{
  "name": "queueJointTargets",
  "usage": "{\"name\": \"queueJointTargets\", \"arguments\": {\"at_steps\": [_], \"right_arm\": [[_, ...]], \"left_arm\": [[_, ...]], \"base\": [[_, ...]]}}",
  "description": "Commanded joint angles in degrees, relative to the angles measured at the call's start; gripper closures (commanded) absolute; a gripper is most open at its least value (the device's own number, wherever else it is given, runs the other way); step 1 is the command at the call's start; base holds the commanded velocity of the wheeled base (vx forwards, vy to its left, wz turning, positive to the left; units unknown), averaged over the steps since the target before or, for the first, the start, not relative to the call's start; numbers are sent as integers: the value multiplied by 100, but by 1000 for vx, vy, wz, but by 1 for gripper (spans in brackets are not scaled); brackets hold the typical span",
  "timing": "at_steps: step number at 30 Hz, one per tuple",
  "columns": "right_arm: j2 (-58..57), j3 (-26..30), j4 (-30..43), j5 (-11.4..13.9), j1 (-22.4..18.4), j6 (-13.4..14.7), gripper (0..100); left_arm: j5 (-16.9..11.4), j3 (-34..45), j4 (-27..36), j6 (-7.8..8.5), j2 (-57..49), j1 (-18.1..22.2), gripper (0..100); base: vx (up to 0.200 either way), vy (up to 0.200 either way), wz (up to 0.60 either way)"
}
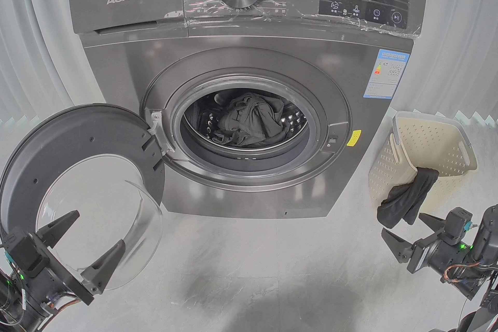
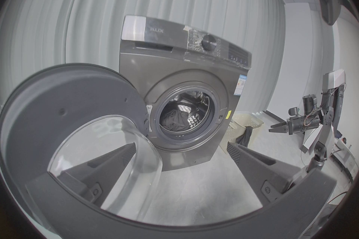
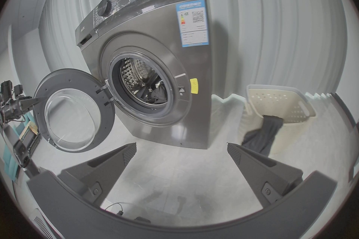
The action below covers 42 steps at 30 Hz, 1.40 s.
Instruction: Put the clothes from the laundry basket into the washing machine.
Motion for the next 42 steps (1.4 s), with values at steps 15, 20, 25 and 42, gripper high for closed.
{"name": "queueJointTargets", "arguments": {"at_steps": [15,20,25,42], "right_arm": [[-5072,90,3490,555,-2264,-796,0],[-6698,-24,5169,933,-3108,-1121,0],[-7489,-288,6329,1319,-3319,-1112,0],[-7893,-191,6636,1486,-3670,-1306,0]], "left_arm": [[-201,99,3663,-68,-3709,2316,0],[-491,99,3935,-112,-4149,2633,0],[-667,99,4216,-59,-4421,3072,0],[-1053,99,4814,20,-5063,4320,0]], "base": [[0,0,0],[0,0,0],[0,0,0],[0,0,0]]}}
